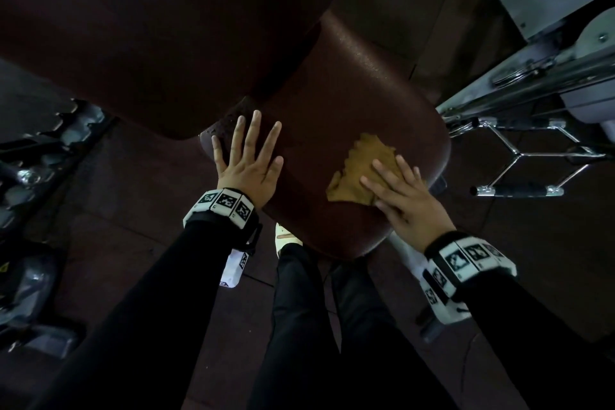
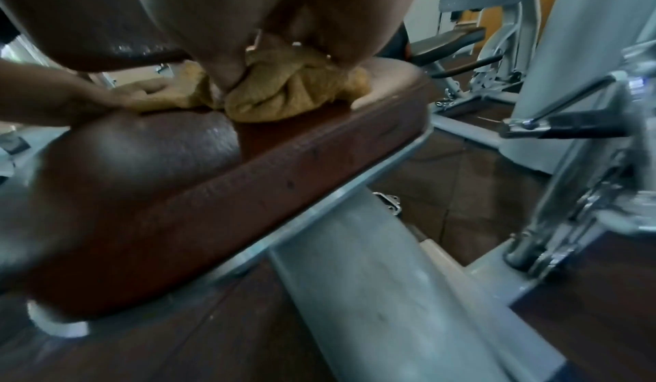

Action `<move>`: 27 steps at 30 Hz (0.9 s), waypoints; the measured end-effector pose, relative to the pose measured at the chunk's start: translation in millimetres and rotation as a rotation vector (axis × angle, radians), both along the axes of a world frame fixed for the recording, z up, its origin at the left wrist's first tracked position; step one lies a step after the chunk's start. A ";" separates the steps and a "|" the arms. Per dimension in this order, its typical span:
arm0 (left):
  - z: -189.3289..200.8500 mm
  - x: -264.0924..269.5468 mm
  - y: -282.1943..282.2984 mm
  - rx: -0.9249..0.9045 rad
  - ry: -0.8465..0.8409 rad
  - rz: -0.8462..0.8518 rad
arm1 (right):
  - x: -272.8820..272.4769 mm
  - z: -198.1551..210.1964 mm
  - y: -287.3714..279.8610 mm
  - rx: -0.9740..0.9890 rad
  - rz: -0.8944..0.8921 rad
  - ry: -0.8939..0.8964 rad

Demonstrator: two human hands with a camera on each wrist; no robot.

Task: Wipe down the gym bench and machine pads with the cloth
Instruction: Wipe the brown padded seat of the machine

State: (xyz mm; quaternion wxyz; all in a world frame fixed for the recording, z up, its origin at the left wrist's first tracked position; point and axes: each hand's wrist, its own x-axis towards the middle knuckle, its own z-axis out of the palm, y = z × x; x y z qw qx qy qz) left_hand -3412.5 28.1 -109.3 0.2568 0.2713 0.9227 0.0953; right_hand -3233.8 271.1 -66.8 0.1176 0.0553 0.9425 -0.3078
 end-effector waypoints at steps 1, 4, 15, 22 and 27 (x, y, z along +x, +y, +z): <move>-0.2 -0.2 0.3 -0.003 0.000 0.001 | -11.5 -1.6 -6.5 0.003 -0.038 0.012; 1.7 0.1 1.2 -0.007 -0.006 0.011 | -37.7 -1.4 -38.5 0.001 -0.140 -0.001; 42.9 54.5 40.9 0.086 0.141 0.151 | -35.6 4.7 -48.2 -0.043 -0.390 -0.053; 32.2 92.3 86.4 -0.018 0.135 0.137 | -63.8 -16.7 -8.8 0.129 -0.611 -0.313; 26.7 50.9 94.3 -0.072 0.208 0.206 | -62.5 -21.5 -5.9 0.136 -0.567 -0.372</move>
